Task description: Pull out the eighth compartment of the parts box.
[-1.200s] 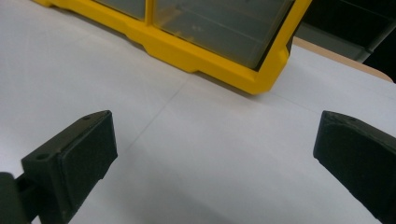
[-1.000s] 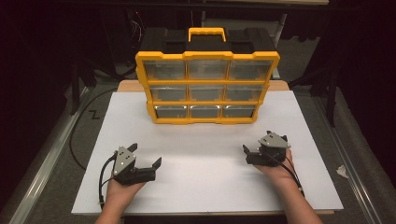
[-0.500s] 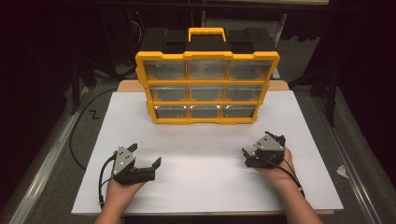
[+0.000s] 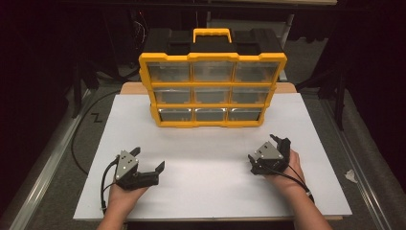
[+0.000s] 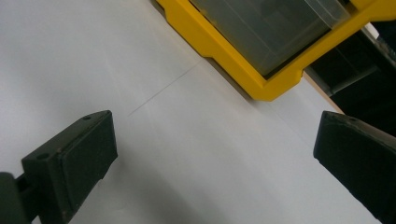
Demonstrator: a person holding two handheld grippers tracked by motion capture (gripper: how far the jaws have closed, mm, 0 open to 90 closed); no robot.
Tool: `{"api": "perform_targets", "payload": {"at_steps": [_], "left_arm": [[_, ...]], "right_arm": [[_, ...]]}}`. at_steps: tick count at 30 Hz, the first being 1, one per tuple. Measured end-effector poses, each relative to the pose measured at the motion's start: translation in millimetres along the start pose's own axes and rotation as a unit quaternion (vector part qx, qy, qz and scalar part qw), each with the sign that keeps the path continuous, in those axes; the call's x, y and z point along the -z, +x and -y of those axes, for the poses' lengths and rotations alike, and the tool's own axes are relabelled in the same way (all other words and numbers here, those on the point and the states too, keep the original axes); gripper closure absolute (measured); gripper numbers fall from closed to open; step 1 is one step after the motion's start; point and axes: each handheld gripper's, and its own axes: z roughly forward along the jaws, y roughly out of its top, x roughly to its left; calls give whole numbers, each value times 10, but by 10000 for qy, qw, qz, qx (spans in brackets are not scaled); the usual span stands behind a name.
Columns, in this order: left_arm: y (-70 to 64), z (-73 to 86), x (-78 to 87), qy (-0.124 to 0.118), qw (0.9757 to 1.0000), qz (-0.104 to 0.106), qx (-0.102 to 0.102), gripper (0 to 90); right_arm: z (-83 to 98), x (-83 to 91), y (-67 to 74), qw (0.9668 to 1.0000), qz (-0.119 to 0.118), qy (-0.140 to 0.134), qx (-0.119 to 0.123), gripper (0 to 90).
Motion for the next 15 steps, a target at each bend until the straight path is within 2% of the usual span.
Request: {"api": "perform_targets", "payload": {"at_steps": [5, 8, 10, 13, 15], "left_arm": [[5, -2, 6, -11, 10000, 2, 1, 19], [6, -2, 8, -16, 10000, 6, 3, 21], [6, -3, 8, -20, 10000, 4, 2, 21], [7, -3, 10, -26, 10000, 7, 4, 22], [8, -3, 10, -23, 10000, 7, 0, 22]], "right_arm": [[-33, 25, 32, 9991, 86, 32, 414, 8], [-57, 38, 61, 9975, 152, 49, 695, 8], [-70, 45, 87, 9966, 183, 50, 801, 8], [-89, 61, 111, 9945, 227, 92, 1015, 8], [-105, 73, 130, 9920, 265, 115, 1227, 8]]}}
